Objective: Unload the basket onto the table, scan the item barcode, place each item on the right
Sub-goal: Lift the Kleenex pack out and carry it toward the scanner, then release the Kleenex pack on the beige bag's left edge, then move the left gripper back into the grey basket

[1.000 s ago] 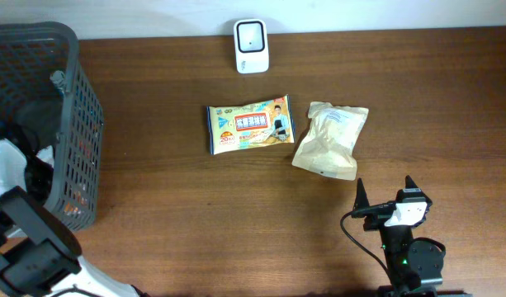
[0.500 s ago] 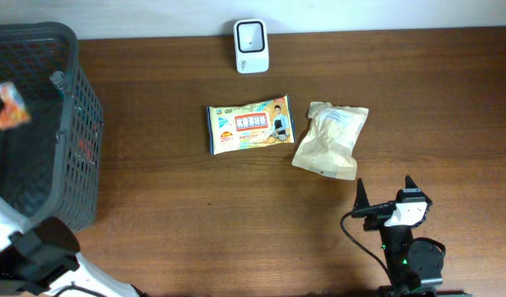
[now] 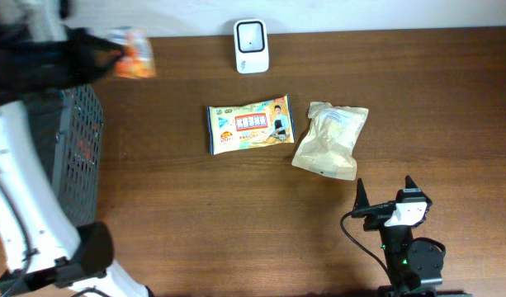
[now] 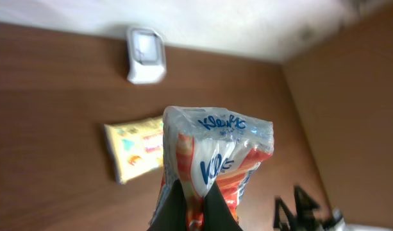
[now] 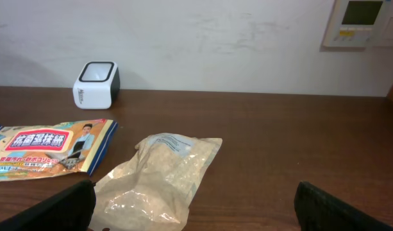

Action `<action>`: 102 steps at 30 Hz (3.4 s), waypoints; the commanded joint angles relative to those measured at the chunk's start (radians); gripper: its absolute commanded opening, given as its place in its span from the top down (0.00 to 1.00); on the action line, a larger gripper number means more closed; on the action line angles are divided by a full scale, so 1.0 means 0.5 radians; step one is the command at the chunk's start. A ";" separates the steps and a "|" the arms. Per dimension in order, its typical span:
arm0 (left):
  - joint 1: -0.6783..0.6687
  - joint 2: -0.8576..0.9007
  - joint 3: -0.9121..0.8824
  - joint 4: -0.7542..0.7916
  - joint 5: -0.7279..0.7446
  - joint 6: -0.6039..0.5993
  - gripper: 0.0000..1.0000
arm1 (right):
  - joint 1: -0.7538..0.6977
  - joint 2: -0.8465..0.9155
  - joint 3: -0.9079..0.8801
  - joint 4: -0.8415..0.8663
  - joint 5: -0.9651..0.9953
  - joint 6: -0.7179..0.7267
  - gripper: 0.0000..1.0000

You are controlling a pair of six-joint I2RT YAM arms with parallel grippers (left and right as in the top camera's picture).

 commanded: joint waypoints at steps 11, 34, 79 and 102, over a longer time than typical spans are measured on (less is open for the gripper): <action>-1.194 0.216 -1.046 0.906 -0.792 0.014 1.00 | 0.012 -0.013 -0.018 -0.006 0.002 -0.011 0.01; -1.440 0.630 -1.175 1.524 -0.845 -0.150 0.01 | 0.012 -0.013 -0.018 -0.006 0.002 -0.011 0.01; 0.928 0.337 -1.213 0.733 -1.266 0.321 0.16 | 0.012 -0.013 -0.018 -0.006 0.002 -0.011 0.01; 0.680 0.344 -2.171 1.808 -1.188 0.730 0.28 | 0.012 -0.013 -0.018 -0.006 0.002 -0.011 0.02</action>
